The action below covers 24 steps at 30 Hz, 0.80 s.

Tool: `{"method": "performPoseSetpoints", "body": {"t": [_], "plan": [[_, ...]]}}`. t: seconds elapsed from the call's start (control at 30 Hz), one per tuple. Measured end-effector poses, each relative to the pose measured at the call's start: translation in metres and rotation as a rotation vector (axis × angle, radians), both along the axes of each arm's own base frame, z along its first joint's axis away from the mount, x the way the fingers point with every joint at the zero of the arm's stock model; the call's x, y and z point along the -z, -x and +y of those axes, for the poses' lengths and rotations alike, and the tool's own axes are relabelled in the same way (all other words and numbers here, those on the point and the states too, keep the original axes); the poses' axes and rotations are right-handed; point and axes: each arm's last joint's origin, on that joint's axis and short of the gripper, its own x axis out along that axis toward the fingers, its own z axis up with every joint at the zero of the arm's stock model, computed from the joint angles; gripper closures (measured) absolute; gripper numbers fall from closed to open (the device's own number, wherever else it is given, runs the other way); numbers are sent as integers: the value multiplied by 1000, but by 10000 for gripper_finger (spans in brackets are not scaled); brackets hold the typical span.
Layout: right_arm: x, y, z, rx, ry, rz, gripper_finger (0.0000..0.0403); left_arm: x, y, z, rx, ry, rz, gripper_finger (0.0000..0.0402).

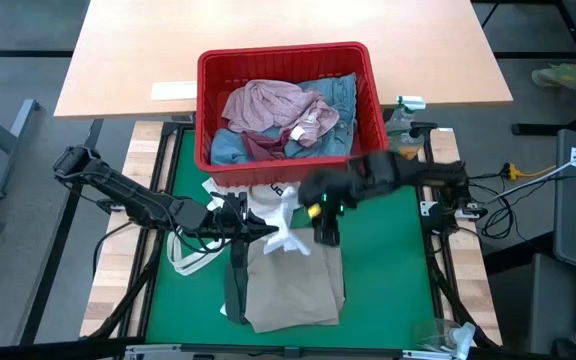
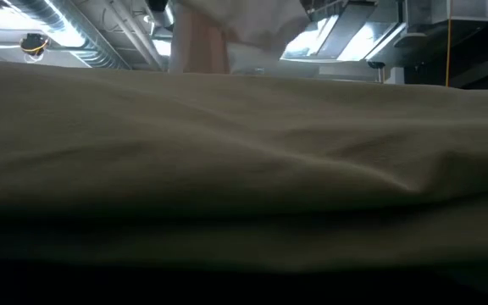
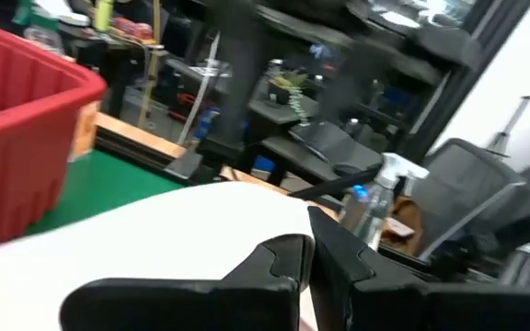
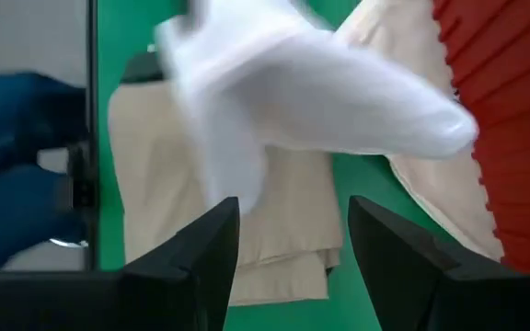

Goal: Fold laundry
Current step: Fold the pink panty

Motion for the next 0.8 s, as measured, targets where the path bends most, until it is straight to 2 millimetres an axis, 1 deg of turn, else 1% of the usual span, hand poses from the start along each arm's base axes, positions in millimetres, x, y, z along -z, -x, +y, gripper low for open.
{"method": "performPoseSetpoints", "body": {"t": [0.17, 0.37, 0.63, 0.8], "plan": [[9, 5, 41, -46, 126, -12, 198, 1, 0, 1, -24, -7, 6, 397], [30, 1, 83, 0, 311, -134, 198, 1, 0, 1, -24, -11, 7, 397], [74, -3, 128, -79, 308, -205, 198, 1, 0, 1, -23, -12, 8, 398], [100, -7, 145, -87, 281, -278, 198, 1, 0, 1, -23, -12, 8, 399]]}}
